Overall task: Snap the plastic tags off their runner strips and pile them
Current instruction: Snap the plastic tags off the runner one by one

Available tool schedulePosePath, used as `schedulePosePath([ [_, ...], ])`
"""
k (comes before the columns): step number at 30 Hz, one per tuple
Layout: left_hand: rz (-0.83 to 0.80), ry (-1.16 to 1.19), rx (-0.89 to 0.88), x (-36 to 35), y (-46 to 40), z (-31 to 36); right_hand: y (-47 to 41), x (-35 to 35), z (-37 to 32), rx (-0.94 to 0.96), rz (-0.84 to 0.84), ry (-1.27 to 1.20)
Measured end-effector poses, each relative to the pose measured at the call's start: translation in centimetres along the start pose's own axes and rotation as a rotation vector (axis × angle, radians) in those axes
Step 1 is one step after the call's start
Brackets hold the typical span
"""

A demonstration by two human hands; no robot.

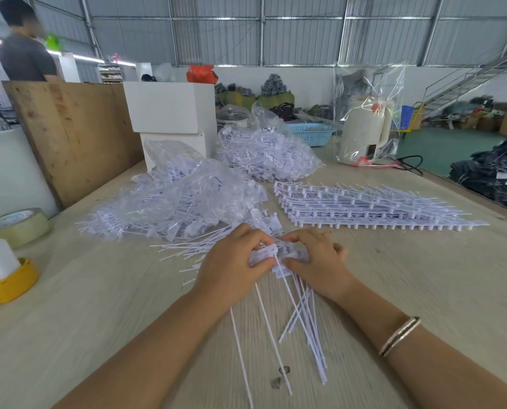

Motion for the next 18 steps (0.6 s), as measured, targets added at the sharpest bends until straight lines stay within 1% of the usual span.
schedulePosePath([
  [3,0.004,-0.018,0.002,0.0,0.0,0.0,0.4,0.6,-0.2,0.034,0.164,-0.107],
  [4,0.002,-0.029,-0.003,-0.1,0.0,0.1,0.5,0.8,-0.4,0.047,0.182,-0.161],
  [6,0.0,-0.054,-0.022,-0.2,0.0,0.4,0.8,0.9,-0.9,0.097,0.115,-0.206],
  [8,0.005,-0.048,-0.05,-0.3,0.1,0.6,1.1,0.7,-1.6,0.139,0.025,-0.184],
  [10,0.005,-0.045,-0.069,-0.4,0.1,0.8,1.0,0.6,-1.8,0.15,-0.007,-0.185],
  [12,-0.005,-0.064,-0.076,-0.5,0.1,0.9,0.9,0.6,-1.7,0.136,0.002,-0.279],
  [18,-0.12,-0.092,-0.076,-0.5,0.2,0.7,0.3,0.8,-0.4,-0.026,0.002,-0.661],
])
Point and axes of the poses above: each hand's wrist, its own y-axis away from the middle knuckle, its own x-axis out of the back of the hand, z = x × y, the point moved 1 cm from there along -y, towards the middle knuckle, and after that the axes turned 14 degrees about y, right-handed, at the moved point
